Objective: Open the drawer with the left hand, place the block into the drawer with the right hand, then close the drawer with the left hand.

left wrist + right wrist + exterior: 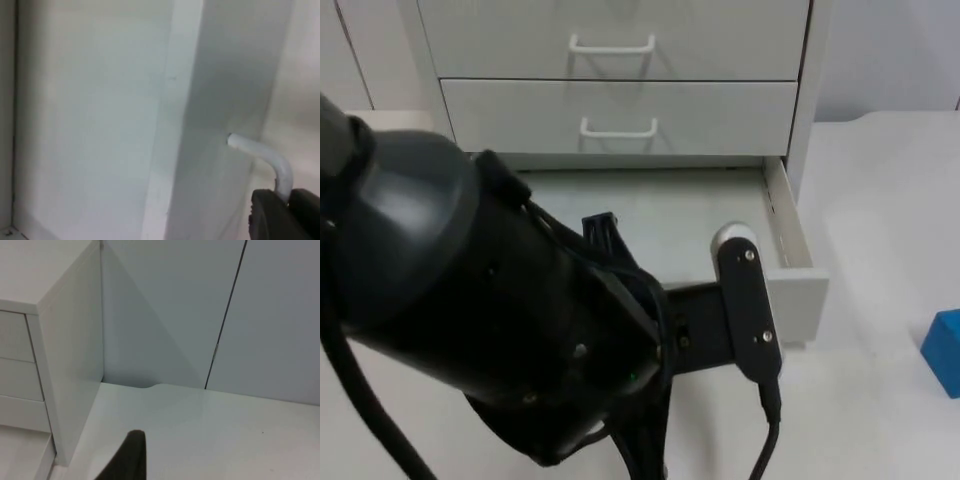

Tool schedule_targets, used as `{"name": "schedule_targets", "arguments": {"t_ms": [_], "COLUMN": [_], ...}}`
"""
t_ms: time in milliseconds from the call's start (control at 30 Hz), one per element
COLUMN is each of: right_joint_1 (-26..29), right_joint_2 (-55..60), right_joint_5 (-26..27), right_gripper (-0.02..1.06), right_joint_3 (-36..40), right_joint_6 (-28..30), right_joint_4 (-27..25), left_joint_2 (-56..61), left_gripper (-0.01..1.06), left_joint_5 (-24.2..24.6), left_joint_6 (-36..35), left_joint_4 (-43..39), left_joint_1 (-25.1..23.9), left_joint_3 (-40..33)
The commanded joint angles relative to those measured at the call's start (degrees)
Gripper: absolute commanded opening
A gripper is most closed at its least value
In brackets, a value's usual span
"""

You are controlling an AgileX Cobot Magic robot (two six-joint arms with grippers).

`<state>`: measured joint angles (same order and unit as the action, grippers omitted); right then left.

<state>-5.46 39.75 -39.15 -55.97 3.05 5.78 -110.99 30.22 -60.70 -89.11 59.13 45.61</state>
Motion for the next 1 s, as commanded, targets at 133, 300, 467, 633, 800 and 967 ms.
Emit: {"name": "schedule_targets", "arguments": {"t_ms": [133, 300, 467, 633, 800, 967], "right_joint_1": [0.1, 0.1, 0.1, 0.1, 0.1, 0.1], "right_joint_2": [-0.1, -0.1, -0.1, -0.1, -0.1, -0.1], "right_joint_5": [0.9, 0.9, 1.0, 1.0, 1.0, 1.0], "right_gripper": [1.03, 1.03, 1.03, 1.03, 1.03, 1.03], "right_joint_3": [-0.4, -0.4, -0.4, -0.4, -0.4, -0.4], "right_joint_6": [0.0, 0.0, 0.0, 0.0, 0.0, 0.0], "right_joint_4": [0.1, 0.1, 0.1, 0.1, 0.3, 0.1], "left_joint_2": [3.3, 4.0, 4.0, 5.4, 12.0, 18.2], "left_gripper": [0.0, 0.0, 0.0, 0.0, 0.0, 0.0], "left_joint_5": [-8.2, -8.4, -8.0, -7.3, -7.1, -7.0], "left_joint_6": [0.4, 5.1, 5.1, 5.1, -1.3, -19.0], "left_joint_4": [5.7, 9.0, 8.1, 9.9, 10.2, 2.4], "left_joint_1": [3.4, 4.1, 4.1, 4.9, 5.6, 5.4], "left_joint_3": [-0.2, -0.2, -0.2, -0.2, -0.1, 0.4]}}
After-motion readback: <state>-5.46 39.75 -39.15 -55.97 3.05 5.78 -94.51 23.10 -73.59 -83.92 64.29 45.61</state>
